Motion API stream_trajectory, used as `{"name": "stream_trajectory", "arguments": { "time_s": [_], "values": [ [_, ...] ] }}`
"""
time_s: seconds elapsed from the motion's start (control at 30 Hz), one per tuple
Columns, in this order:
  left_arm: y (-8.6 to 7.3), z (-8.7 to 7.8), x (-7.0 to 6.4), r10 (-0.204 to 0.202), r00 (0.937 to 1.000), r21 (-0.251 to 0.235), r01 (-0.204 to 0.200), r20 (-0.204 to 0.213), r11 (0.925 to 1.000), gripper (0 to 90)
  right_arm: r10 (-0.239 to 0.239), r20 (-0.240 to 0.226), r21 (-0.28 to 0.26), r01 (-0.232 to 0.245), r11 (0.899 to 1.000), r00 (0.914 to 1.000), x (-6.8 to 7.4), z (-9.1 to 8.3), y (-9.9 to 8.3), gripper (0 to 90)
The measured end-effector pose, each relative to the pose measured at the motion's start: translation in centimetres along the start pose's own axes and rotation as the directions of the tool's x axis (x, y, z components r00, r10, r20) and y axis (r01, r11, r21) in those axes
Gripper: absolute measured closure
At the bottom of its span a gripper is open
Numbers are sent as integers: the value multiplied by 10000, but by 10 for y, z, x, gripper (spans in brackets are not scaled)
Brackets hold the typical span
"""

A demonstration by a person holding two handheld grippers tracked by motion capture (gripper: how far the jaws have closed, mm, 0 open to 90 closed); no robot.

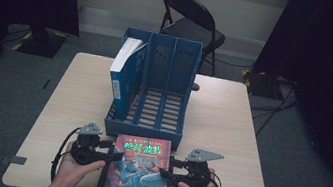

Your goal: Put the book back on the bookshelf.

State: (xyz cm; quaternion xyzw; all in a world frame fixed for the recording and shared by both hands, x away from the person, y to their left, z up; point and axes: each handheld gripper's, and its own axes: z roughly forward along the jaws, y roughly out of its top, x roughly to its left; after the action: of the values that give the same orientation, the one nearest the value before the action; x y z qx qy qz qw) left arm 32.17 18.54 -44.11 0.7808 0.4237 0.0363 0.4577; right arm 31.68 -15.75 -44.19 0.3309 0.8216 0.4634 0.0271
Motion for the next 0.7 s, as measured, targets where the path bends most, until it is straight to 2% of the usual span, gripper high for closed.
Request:
{"name": "stream_trajectory", "arguments": {
  "time_s": [0.03, 0.1, 0.13, 0.3, 0.53, 0.7],
  "values": [
    [-2, 0, -1, 15, 10000, 8, -15, -10, 10000, 324, -15, 13, 14, 15, 10000, 10000, -1, 1, 0, 419],
    [-3, 2, 0, 3, 9993, 122, -7, 380, 9999, 328, 132, -52, 21, -132, 9999, 9999, -2, 4, 1, 396],
    [-3, 3, -1, -3, 9993, 141, -3, 385, 9999, 329, 148, -40, 42, -148, 9999, 9999, -2, 5, 1, 389],
    [-5, 8, -3, 21, 9998, 278, -26, 184, 9996, 286, 559, -253, 53, -558, 9984, 9981, -7, 7, -1, 366],
    [-2, 9, -3, -35, 10000, 427, 32, 78, 9991, 293, 823, -452, 84, -820, 9966, 9956, -10, 11, -1, 333],
    [-2, 9, -3, -37, 10000, 450, 34, 81, 9990, 296, 690, -441, 117, -686, 9976, 9966, -10, 11, 0, 332]
  ]
}}
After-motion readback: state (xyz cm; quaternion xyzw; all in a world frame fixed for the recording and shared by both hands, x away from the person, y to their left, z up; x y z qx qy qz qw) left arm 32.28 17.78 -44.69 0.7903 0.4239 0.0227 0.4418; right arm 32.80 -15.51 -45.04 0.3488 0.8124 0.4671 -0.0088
